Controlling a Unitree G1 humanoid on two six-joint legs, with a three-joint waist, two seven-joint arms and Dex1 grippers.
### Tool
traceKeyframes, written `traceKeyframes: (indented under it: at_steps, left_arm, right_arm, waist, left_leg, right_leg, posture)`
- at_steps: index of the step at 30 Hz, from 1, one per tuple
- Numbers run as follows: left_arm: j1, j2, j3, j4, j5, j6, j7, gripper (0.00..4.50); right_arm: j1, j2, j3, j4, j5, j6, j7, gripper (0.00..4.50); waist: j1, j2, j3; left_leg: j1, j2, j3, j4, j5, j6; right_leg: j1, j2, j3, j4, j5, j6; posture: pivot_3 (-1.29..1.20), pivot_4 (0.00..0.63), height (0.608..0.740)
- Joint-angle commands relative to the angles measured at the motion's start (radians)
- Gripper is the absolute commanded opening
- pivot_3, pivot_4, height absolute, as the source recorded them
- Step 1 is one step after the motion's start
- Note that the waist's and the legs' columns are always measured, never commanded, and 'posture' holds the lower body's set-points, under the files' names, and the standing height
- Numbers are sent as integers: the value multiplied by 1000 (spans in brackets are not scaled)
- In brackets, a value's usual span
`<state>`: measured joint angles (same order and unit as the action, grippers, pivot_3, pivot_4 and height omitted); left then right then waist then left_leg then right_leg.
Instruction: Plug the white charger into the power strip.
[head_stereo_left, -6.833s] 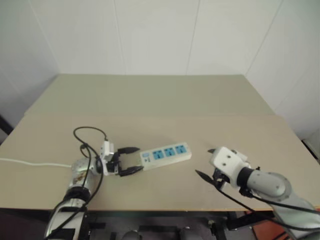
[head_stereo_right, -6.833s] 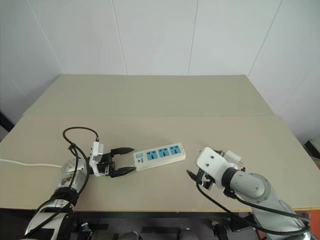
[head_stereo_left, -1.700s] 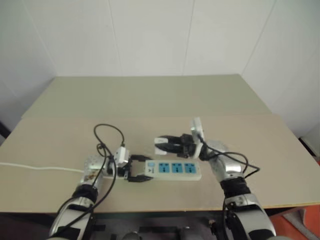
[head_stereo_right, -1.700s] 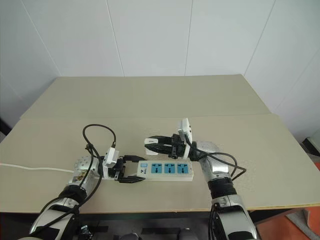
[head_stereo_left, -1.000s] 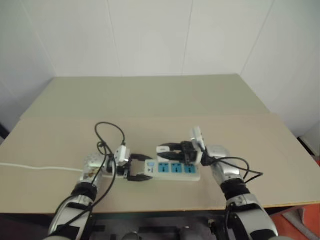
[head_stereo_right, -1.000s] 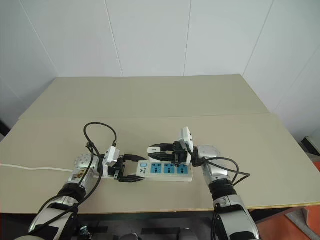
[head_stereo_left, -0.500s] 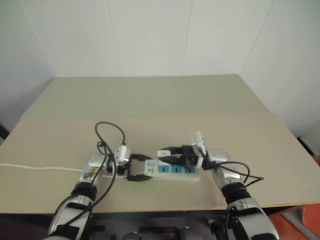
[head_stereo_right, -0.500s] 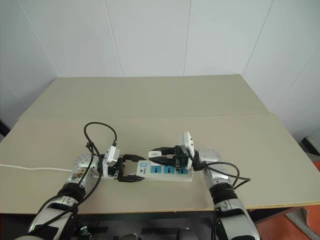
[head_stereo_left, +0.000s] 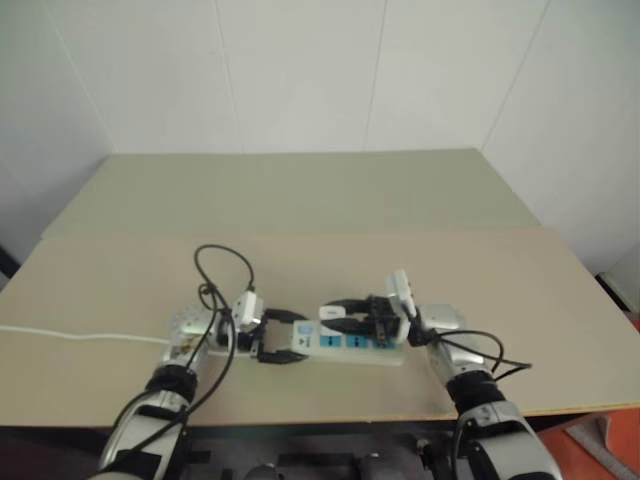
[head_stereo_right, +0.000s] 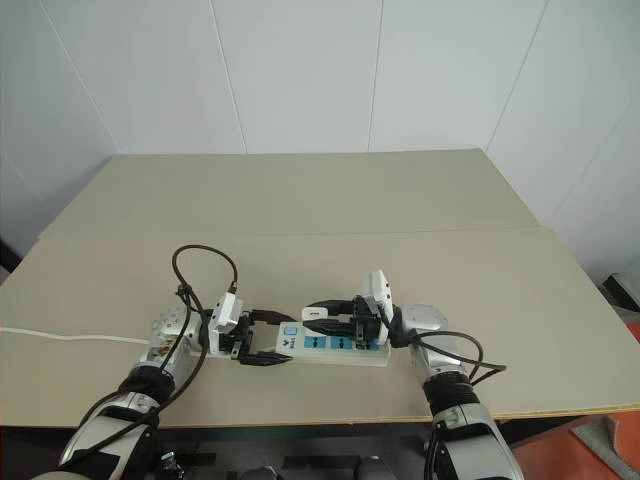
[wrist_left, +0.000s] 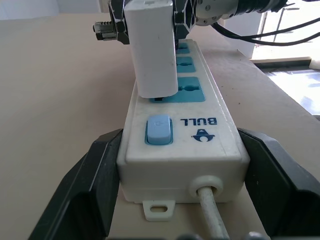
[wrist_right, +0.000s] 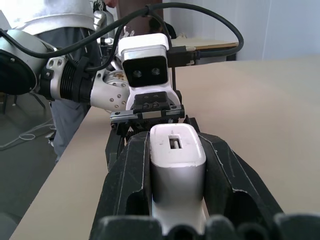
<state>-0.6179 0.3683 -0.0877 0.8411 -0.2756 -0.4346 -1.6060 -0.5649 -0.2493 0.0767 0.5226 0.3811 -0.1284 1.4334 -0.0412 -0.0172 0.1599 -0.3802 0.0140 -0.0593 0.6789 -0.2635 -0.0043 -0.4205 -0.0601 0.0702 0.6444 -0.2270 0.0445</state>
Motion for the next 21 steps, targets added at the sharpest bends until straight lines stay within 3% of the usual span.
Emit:
traceKeyframes:
  at_steps: [1, 11, 21]
  left_arm:
    - [8, 11, -2, -13, 15, 2, -4, 3234]
    - [16, 13, -2, -22, 11, 6, -4, 3234]
    - [35, 5, -3, -37, 6, 10, 13, 3234]
  right_arm:
    - [26, -16, -9, 36, -6, -42, 28, 1113]
    - [42, 9, -3, 114, -29, -173, 27, 1113]
    - [35, 26, 30, 226, -73, -214, 12, 1113]
  waist:
    - [0, 0, 0]
    - [-1, 0, 0]
    - [-4, -1, -1]
  left_leg:
    - [0, 0, 0, 0, 0, 0]
    - [5, 0, 0, 0, 0, 0]
    - [24, 1, 0, -5, 0, 0]
  right_leg:
    - [0, 0, 0, 0, 0, 0]
    - [5, 0, 0, -1, 0, 0]
    - [25, 0, 0, -5, -1, 0]
  posture:
    - [0, 150, 740]
    - [0, 150, 740]
    - [0, 150, 740]
